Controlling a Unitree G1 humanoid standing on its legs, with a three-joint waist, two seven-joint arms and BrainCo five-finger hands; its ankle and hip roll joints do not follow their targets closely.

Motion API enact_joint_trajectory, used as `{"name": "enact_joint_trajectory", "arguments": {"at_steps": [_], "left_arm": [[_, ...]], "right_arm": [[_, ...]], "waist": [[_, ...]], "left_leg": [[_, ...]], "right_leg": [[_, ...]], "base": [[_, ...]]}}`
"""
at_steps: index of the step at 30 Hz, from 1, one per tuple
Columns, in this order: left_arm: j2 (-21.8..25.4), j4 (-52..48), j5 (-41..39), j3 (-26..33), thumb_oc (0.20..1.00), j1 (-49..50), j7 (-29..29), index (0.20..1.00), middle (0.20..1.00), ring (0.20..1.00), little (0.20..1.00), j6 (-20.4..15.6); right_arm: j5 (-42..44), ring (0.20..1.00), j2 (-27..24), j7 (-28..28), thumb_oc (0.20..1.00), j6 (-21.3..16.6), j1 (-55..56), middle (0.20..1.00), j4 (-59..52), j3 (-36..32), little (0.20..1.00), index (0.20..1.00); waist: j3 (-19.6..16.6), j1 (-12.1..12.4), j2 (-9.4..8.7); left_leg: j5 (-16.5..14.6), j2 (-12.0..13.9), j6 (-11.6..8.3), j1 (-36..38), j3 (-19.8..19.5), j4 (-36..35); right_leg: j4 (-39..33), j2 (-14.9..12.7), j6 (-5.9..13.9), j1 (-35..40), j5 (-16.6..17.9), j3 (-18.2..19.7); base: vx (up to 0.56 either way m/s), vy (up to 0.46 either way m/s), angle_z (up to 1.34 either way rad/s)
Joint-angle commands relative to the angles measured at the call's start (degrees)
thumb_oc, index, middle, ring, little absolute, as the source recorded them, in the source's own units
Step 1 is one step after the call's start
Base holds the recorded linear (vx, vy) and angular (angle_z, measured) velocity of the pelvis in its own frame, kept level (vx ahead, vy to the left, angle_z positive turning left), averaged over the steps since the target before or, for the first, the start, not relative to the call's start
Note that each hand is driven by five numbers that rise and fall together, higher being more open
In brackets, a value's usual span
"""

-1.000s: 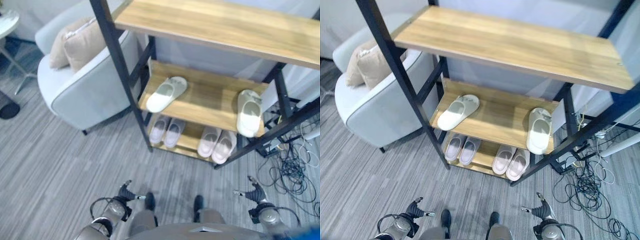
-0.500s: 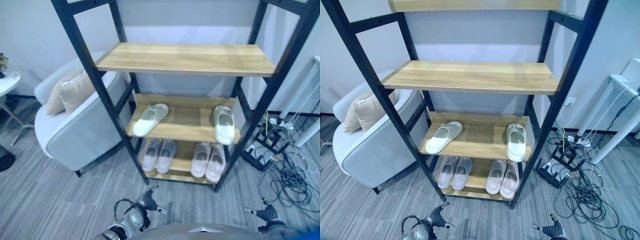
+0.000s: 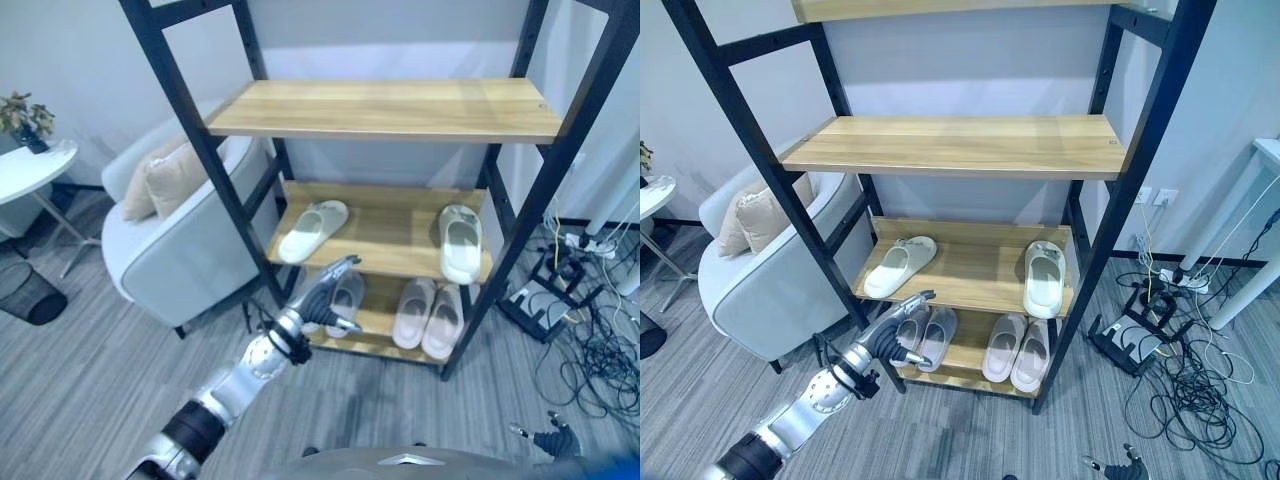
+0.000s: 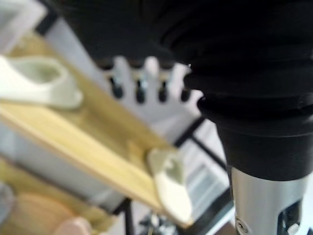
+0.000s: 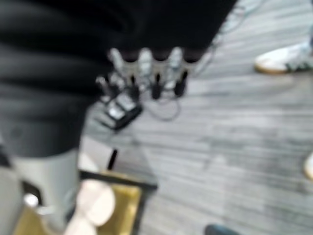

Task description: Arrange the slippers neatly on the shoe rack.

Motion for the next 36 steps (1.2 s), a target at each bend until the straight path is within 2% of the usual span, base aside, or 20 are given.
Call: {"name": "enact_joint_trajectory", "arguments": {"at_steps": [1, 7, 11, 18, 27, 28, 36], "left_arm": [[0.71, -1.46, 4.33, 3.79, 1.000, -5.51, 4.60, 1.000, 1.000, 1.000, 1.000, -0.74], [1.76, 1.18, 9.01, 5.65, 1.000, -12.15, 8.42, 1.000, 1.000, 1.000, 1.000, 0.64], [2.15, 7.41, 11.45, 3.95, 1.000, -19.42, 11.19, 1.000, 1.000, 1.000, 1.000, 2.66], [3.71, 14.36, 14.22, 1.29, 1.000, -24.88, 13.63, 1.000, 1.000, 1.000, 1.000, 4.18], [4.43, 15.77, 13.65, 3.43, 1.000, -22.68, 14.34, 1.000, 1.000, 1.000, 1.000, 5.06], [-2.64, 23.34, 6.34, -3.90, 1.000, -25.23, 13.36, 1.000, 1.000, 1.000, 1.000, 6.70], [-0.76, 22.39, 6.25, -1.64, 1.000, -22.02, 12.83, 1.000, 1.000, 1.000, 1.000, 6.62]], "right_arm": [[-1.24, 1.000, -0.58, 0.80, 1.000, -0.81, -3.04, 1.000, -0.18, 1.25, 1.000, 1.000], [-2.39, 1.000, -1.27, 2.12, 1.000, -0.43, -2.31, 1.000, -1.73, 2.12, 1.000, 1.000], [-2.43, 1.000, -2.28, 2.42, 1.000, -0.46, -3.16, 1.000, -1.77, 2.67, 1.000, 1.000], [-2.67, 1.000, -3.53, 1.88, 1.000, -1.11, -2.96, 1.000, -2.96, 2.69, 1.000, 1.000], [-1.48, 1.000, -2.88, 2.24, 1.000, -1.65, -2.05, 1.000, -3.24, 1.83, 1.000, 1.000], [6.26, 1.000, -4.01, 5.47, 1.000, -2.26, -3.61, 1.000, -6.62, 1.86, 1.000, 1.000], [4.20, 1.000, -4.07, 6.14, 1.000, -1.81, -1.89, 1.000, -7.42, 1.34, 1.000, 1.000]], "waist": [[3.48, -0.24, -2.37], [3.26, -0.98, -2.11], [3.57, -2.13, -1.29], [3.26, -2.94, -0.92], [3.21, -3.04, -1.41], [4.19, -0.12, -2.29], [3.81, -0.22, -2.33]], "left_leg": [[-2.92, -2.81, 1.23, 0.46, -0.78, 0.72], [-3.43, -3.08, 1.20, 1.11, 0.02, 0.72], [-3.16, -3.56, 1.07, -0.23, 0.50, 0.72], [-2.91, -3.39, 0.93, -1.80, 0.85, 0.72], [-3.29, -3.34, 0.85, -0.93, 1.32, 0.72], [2.61, 0.85, -0.37, -5.33, -7.66, 0.72], [0.78, -0.58, 0.37, -3.74, -7.09, 0.72]], "right_leg": [[2.37, -2.96, 2.63, 1.86, -4.65, -1.78], [1.85, -3.10, 2.80, 2.54, -4.63, -1.25], [1.54, -3.39, 3.04, 1.12, -3.93, -0.84], [1.09, -3.26, 3.12, -0.45, -3.51, -0.43], [1.05, -3.10, 2.99, 0.30, -3.87, -0.22], [6.08, -0.61, 1.26, 0.89, -8.30, 3.57], [4.68, -1.87, 2.04, 2.02, -7.70, 4.04]], "base": [[0.03, 0.001, -0.08], [0.06, -0.005, -0.08], [0.02, 0.000, -0.11], [0.01, -0.004, -0.03], [0.02, -0.010, -0.01], [0.08, 0.023, 0.07], [0.06, 0.059, 0.03]]}}
